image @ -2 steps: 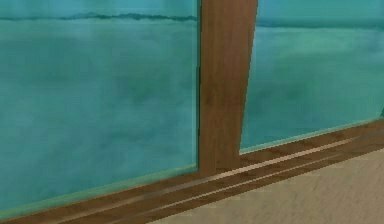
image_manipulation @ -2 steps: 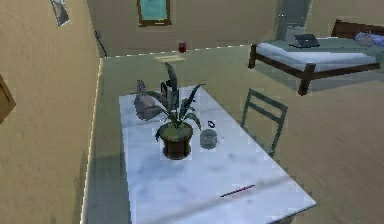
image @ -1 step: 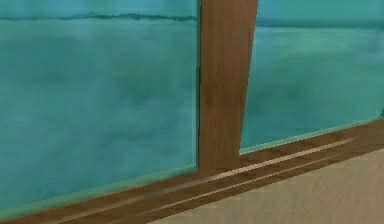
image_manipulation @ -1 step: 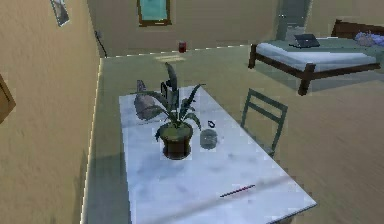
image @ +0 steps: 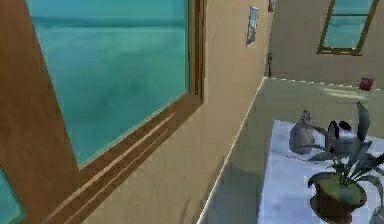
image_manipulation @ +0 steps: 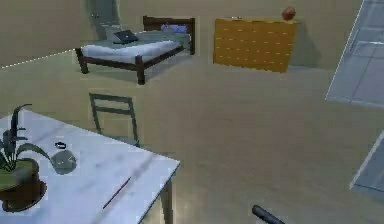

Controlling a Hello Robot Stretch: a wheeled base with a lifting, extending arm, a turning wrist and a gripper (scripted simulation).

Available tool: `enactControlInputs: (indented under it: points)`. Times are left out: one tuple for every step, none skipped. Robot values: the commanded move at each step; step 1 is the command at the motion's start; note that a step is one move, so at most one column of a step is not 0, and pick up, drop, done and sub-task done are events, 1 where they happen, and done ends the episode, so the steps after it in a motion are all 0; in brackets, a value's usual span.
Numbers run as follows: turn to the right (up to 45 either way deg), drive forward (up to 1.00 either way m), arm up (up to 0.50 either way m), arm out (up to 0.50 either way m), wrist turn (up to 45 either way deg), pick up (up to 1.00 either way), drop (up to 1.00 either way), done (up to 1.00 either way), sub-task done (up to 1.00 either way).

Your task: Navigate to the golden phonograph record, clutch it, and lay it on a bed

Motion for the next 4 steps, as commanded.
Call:
enactControlInputs:
  points:
    - [45.0,0.00,0.00,0.00,0.0,0.00,0.00,0.00,0.00]
    - [45.0,0.00,0.00,0.00,0.0,0.00,0.00,0.00,0.00]
    - [12.0,0.00,0.00,0.00,0.0,0.00,0.00,0.00,0.00]
    - [0.0,0.75,0.00,0.00,0.0,0.00,0.00,0.00,0.00]
